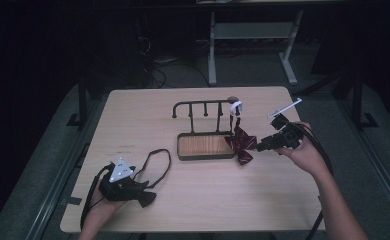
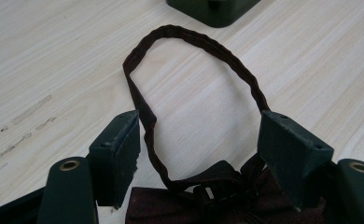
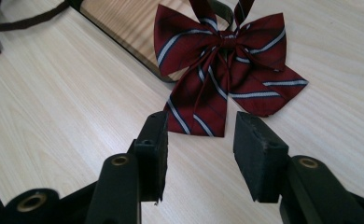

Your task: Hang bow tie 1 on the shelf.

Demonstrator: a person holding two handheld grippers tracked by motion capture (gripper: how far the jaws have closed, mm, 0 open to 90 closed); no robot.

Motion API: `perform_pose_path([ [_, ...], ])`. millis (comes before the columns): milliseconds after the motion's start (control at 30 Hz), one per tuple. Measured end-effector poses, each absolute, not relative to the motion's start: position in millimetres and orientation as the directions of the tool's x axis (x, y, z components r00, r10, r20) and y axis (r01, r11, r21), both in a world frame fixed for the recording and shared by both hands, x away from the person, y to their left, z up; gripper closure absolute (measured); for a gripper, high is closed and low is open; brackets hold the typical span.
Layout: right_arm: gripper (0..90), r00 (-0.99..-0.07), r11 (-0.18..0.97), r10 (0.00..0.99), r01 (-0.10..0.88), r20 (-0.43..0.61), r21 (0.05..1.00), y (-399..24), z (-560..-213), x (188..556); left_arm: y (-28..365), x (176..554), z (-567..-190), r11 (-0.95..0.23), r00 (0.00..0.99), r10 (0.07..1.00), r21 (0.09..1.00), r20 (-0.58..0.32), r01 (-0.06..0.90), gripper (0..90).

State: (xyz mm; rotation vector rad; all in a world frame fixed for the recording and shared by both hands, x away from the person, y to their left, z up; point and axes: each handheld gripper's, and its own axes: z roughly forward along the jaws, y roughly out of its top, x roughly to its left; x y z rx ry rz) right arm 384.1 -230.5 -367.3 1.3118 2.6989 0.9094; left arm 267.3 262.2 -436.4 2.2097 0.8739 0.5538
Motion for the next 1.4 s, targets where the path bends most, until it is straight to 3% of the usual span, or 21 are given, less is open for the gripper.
perform_pose_path([
  [900, 52.9, -0.649, 0.459, 0.720, 0.710, 0.245, 0.534, -241.3, -412.4, 334.3, 262.0, 266.5, -434.1, -0.542, 0.675, 0.722, 0.727, 0.148, 0.420, 30.4],
  [1400, 46.9, -0.622, 0.401, 0.743, 0.709, 0.246, 0.581, -246.3, -426.3, 317.2, 261.9, 267.1, -433.6, -0.535, 0.665, 0.732, 0.728, 0.147, 0.428, 30.4],
])
